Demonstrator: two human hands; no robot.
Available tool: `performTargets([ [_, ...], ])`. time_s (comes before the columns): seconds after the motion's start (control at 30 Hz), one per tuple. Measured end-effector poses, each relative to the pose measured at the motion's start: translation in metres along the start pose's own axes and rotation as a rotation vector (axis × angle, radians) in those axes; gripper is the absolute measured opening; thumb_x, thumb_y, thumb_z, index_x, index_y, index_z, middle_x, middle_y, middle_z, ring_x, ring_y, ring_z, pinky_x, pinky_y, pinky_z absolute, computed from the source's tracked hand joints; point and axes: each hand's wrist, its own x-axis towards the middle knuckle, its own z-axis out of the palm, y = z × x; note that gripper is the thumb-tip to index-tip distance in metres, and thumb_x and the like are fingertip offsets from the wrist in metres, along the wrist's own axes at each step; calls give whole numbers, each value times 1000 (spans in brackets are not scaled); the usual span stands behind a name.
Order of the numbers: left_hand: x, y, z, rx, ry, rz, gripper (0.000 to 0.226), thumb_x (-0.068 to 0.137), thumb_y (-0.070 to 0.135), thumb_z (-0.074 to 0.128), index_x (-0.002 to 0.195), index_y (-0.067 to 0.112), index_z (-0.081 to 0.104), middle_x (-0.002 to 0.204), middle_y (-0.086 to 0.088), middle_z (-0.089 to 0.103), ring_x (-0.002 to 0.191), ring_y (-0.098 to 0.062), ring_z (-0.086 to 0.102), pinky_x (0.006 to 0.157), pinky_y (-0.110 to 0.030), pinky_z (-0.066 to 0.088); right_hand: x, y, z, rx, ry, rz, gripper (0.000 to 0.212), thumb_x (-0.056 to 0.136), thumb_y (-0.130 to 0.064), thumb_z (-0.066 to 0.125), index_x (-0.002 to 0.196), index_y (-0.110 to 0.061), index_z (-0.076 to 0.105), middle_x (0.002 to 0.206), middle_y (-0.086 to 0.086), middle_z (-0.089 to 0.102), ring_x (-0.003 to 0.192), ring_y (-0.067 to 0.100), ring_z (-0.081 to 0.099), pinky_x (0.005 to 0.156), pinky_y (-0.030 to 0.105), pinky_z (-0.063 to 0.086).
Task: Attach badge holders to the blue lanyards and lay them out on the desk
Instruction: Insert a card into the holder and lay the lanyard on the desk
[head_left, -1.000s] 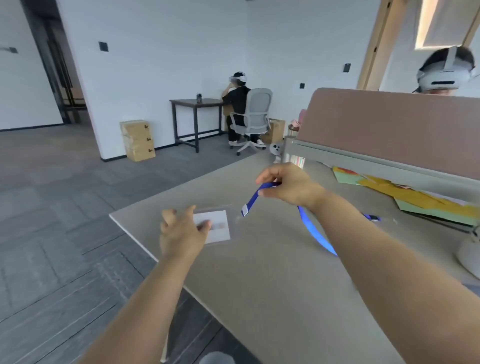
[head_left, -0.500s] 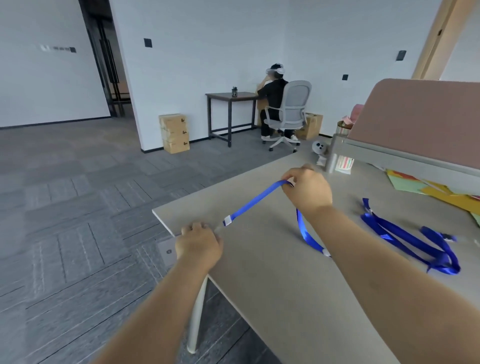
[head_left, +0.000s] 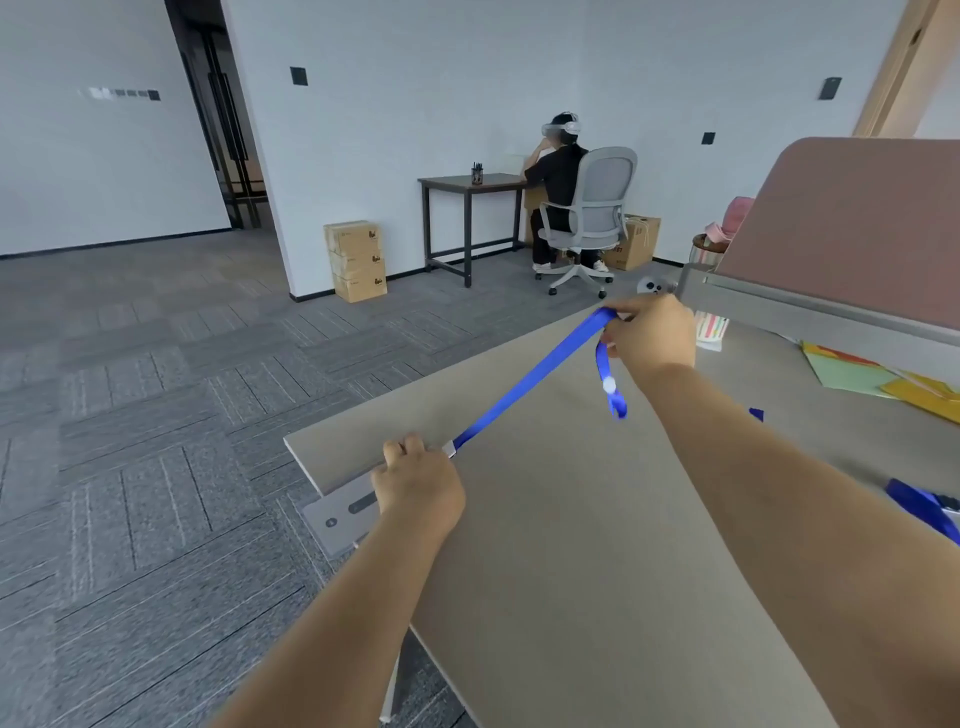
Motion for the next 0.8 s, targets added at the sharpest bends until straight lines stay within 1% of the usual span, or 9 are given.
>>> performTargets([
  [0.1, 6, 6, 3, -35, 33, 10, 51, 89, 15, 37, 139, 8, 28, 135, -8, 36, 122, -27, 35, 92, -34, 39, 19, 14, 10, -64, -55, -22, 41, 80, 1, 42, 110, -13, 66, 96, 17, 69, 87, 34, 63, 76, 31, 50],
  [0.2, 11, 13, 4, -109, 89, 169, 59, 91, 16, 35, 146, 16, 12, 145, -5, 30, 131, -28, 29, 103, -40, 33, 23, 31, 24, -238, -287, 42, 48, 89, -3, 43, 136, -10, 42, 130, 17, 54, 116, 35, 52, 87, 34, 46],
  [0.27, 13, 18, 6, -112, 113, 307, 51, 95, 20, 33, 144, 15, 21, 148, -2, 30, 135, -25, 27, 106, -39, 29, 18, 43, 33, -257, -374, 120, 50, 89, 1, 38, 138, -5, 34, 134, 20, 49, 121, 35, 48, 93, 37, 43],
  [0.33, 17, 20, 9, -113, 104, 336, 40, 96, 22, 32, 135, 13, 38, 144, -2, 37, 131, -24, 34, 102, -38, 34, 7, 53, 46, -251, -412, 117, 48, 88, 1, 37, 135, -5, 39, 131, 20, 52, 119, 35, 49, 92, 35, 43],
  [0.4, 20, 19, 11, -99, 102, 330, 33, 95, 19, 35, 123, 11, 50, 137, -2, 44, 124, -25, 40, 96, -37, 38, -11, 58, 61, -183, -466, -27, 45, 90, -3, 40, 133, -11, 46, 130, 16, 55, 118, 31, 52, 94, 31, 41],
  [0.47, 20, 17, 11, -107, 105, 312, 32, 92, 13, 36, 120, 11, 52, 132, -3, 47, 120, -25, 44, 94, -36, 39, -32, 59, 78, -138, -550, -271, 40, 92, -8, 45, 131, -13, 50, 136, 12, 52, 126, 26, 48, 104, 26, 32],
  [0.53, 19, 17, 9, -111, 108, 283, 35, 91, 10, 37, 123, 13, 52, 128, -4, 50, 116, -27, 49, 91, -36, 42, -47, 59, 92, -169, -658, -463, 40, 94, -14, 45, 134, -13, 47, 145, 9, 43, 136, 22, 37, 113, 25, 22],
  [0.6, 18, 15, 6, -79, 126, 264, 35, 90, 9, 38, 120, 15, 55, 122, -4, 53, 110, -27, 53, 85, -36, 44, -52, 58, 100, -254, -749, -547, 42, 97, -22, 41, 139, -16, 40, 151, 5, 33, 142, 18, 26, 118, 29, 15],
  [0.8, 20, 2, -2, 7, 108, 216, 32, 89, 5, 42, 113, 14, 61, 116, -3, 57, 113, -23, 48, 84, -35, 47, -46, 60, 85, -550, -849, -477, 48, 100, -37, 22, 147, -25, 19, 159, -1, 7, 146, 13, 3, 116, 41, 5],
])
